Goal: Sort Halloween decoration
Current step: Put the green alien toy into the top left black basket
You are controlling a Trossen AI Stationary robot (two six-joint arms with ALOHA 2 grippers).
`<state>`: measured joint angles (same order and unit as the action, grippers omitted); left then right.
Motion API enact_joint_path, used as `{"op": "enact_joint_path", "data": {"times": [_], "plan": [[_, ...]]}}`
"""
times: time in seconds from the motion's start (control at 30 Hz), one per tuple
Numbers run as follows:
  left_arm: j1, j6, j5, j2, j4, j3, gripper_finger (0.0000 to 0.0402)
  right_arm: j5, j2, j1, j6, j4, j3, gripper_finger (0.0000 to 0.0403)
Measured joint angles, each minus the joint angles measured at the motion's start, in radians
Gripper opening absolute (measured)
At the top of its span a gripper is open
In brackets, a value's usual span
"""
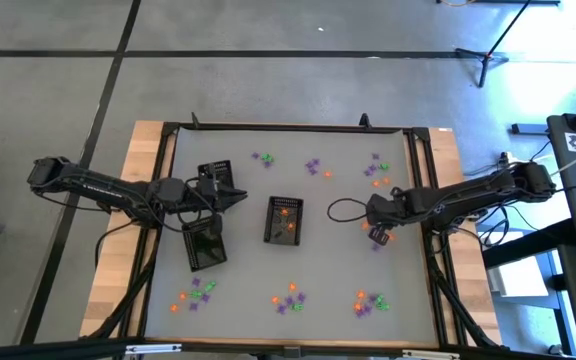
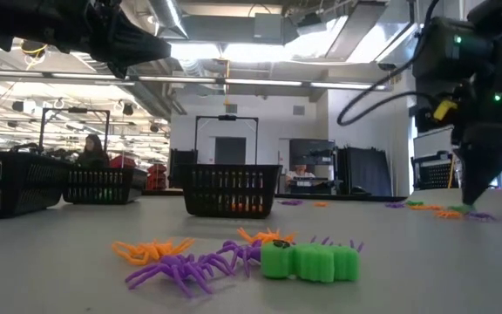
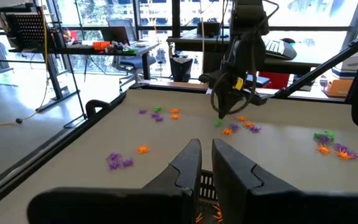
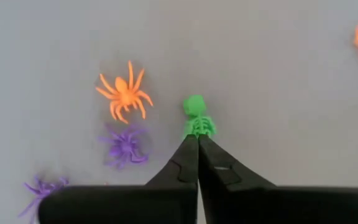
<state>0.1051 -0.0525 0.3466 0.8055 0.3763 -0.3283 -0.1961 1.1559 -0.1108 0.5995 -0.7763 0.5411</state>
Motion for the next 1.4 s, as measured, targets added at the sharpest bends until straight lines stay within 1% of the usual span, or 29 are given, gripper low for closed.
{"op": "enact_joint_path", "data": {"times": [0.17,0.37,0.53,0.63,0.7,0.77,0.93,1.0,1.07,1.13,1.2,1.3,1.4], "plan": [[0.0,0.0,0.0,0.0,-0.001,0.0,0.0032,-0.04,-0.026,0.0,-0.002,0.001,0.055,0.0002],[0.0,0.0,0.0,0.0,-0.001,0.0,0.0032,-0.055,-0.027,0.0,-0.021,-0.001,0.102,0.0001],[0.0,0.0,0.0,0.0,-0.001,0.0,0.0032,-0.037,-0.026,0.0,0.054,-0.029,0.092,0.0006],[0.0,0.0,0.0,0.0,-0.001,0.0,0.0032,0.008,-0.026,0.0,0.1,-0.032,0.065,0.0029],[0.0,0.0,0.0,0.0,-0.001,0.0,0.0032,0.031,-0.026,0.0,0.13,-0.03,0.038,0.0053],[0.0,0.0,0.0,0.0,-0.001,0.0,0.0032,0.031,-0.026,0.0,0.154,-0.018,0.003,0.0082],[0.0,0.0,0.0,0.0,-0.001,0.0,0.0032,0.048,-0.026,0.0,0.162,0.12,-0.113,0.0144],[0.0,0.0,0.0,0.0,-0.001,0.0,0.0032,0.043,-0.03,0.0,0.177,0.17,-0.145,0.0158],[0.0,0.001,0.002,0.0,-0.001,0.0,0.0032,0.035,-0.03,0.0,0.19,0.185,-0.163,0.0163],[0.0,0.001,0.004,0.0,-0.001,0.0,0.0032,0.023,-0.03,-0.002,0.204,0.182,-0.168,0.0159],[0.0,0.0,0.005,0.0,-0.001,0.0,0.0032,0.017,-0.03,-0.001,0.205,0.181,-0.168,0.0141],[0.0,0.0,0.006,0.0,-0.001,0.0,0.0032,0.008,-0.03,-0.001,0.183,0.195,-0.17,0.0093],[0.0,0.0,0.006,0.0,-0.001,0.0,0.0032,0.004,-0.028,-0.001,0.161,0.208,-0.171,0.0031]]}}
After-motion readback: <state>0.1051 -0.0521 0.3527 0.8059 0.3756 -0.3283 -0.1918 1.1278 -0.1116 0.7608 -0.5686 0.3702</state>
